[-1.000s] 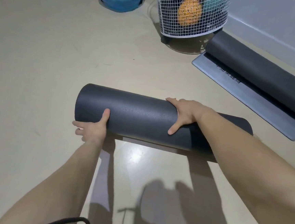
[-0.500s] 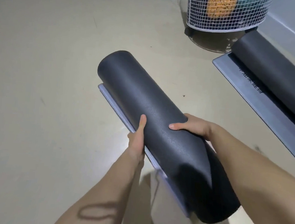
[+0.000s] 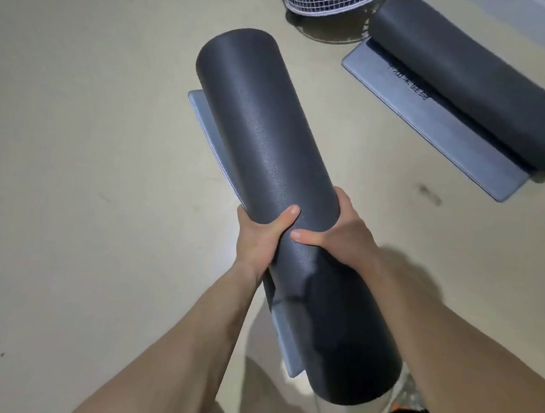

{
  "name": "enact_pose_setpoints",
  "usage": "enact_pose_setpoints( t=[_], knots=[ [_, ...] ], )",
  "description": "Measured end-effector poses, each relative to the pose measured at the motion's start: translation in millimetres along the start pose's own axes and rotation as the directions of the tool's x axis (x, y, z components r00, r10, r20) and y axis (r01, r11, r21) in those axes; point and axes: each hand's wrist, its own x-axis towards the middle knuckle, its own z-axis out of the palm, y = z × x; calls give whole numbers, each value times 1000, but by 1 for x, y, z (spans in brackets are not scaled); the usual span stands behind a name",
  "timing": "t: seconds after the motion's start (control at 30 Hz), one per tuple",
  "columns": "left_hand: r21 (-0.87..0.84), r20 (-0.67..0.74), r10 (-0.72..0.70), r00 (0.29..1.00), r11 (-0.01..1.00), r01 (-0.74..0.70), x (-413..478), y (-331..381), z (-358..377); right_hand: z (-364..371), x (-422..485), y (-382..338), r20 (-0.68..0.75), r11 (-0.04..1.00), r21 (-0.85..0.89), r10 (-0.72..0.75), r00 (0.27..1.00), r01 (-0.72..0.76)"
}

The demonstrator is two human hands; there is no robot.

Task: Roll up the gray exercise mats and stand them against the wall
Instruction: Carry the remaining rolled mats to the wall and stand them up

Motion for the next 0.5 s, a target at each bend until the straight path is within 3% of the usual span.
enact_pose_setpoints(
  t=[0.23,0.5],
  knots=[
    [295,271,19,962,950,-102,-147,114,97,-112,-175,-51,-301,942,335,75,951,32],
    [441,544,18,839,844,-304,-304,154,336,-322,-351,-21,-542,832,534,200,816,151]
  ],
)
